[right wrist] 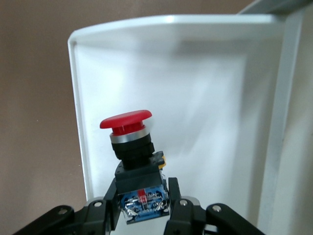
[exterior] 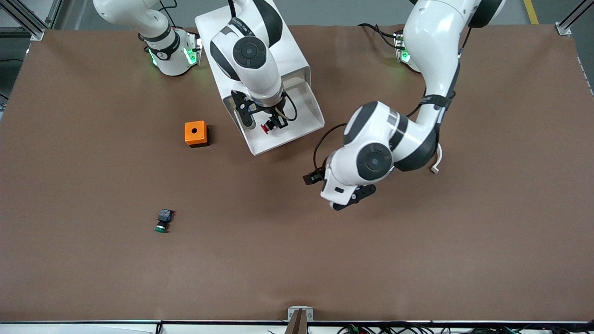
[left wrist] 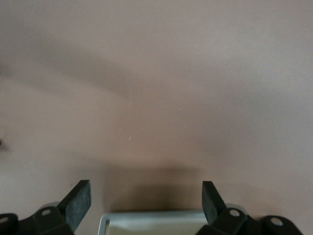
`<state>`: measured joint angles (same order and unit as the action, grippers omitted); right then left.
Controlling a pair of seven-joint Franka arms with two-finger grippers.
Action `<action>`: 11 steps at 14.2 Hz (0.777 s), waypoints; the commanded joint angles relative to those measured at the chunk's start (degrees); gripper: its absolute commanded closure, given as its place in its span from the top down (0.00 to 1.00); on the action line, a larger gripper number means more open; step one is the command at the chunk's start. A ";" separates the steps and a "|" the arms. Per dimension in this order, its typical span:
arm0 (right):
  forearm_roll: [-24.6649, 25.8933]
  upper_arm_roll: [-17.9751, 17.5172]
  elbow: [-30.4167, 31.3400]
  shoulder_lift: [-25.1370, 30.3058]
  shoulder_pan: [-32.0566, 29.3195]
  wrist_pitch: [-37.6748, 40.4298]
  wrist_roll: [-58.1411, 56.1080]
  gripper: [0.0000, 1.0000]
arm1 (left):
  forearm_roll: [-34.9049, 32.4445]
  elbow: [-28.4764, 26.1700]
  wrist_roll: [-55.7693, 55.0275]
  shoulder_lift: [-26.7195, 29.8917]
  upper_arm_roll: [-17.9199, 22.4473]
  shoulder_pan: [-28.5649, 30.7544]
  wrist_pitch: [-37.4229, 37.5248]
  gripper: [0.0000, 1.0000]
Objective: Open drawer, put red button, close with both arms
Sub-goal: 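Carry the red button over the open drawer with the right gripper, then release the red button into the drawer and lift the right gripper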
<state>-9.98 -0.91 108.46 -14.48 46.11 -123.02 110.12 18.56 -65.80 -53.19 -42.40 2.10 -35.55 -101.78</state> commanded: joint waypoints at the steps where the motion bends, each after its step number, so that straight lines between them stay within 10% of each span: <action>1: -0.22 0.74 1.41 0.24 1.96 -1.78 3.52 0.01 | -3.09 -2.76 -1.82 1.18 0.80 -1.71 -2.98 1.00; 2: -0.22 0.74 1.32 0.15 2.40 -1.78 4.04 0.13 | -3.79 -2.84 -3.40 1.00 0.71 -1.71 -3.51 1.00; 3: 0.05 0.74 1.32 0.24 2.40 -1.35 4.22 0.80 | -4.67 -3.72 -4.46 1.26 0.71 -1.63 -4.55 1.00; 4: 0.66 0.74 1.14 0.24 2.49 -1.08 4.31 0.99 | -4.85 -4.85 -4.55 1.61 0.71 -1.80 -5.09 1.00; 11: 1.19 1.18 -12.20 0.33 -5.83 16.81 -13.30 1.00 | -6.95 -6.36 -4.56 2.06 0.97 -5.23 -6.24 1.00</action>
<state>-9.25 0.54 101.43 -14.50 45.57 -114.19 105.08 14.21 -69.71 -56.91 -42.36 2.28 -39.39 -107.03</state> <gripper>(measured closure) 0.000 0.000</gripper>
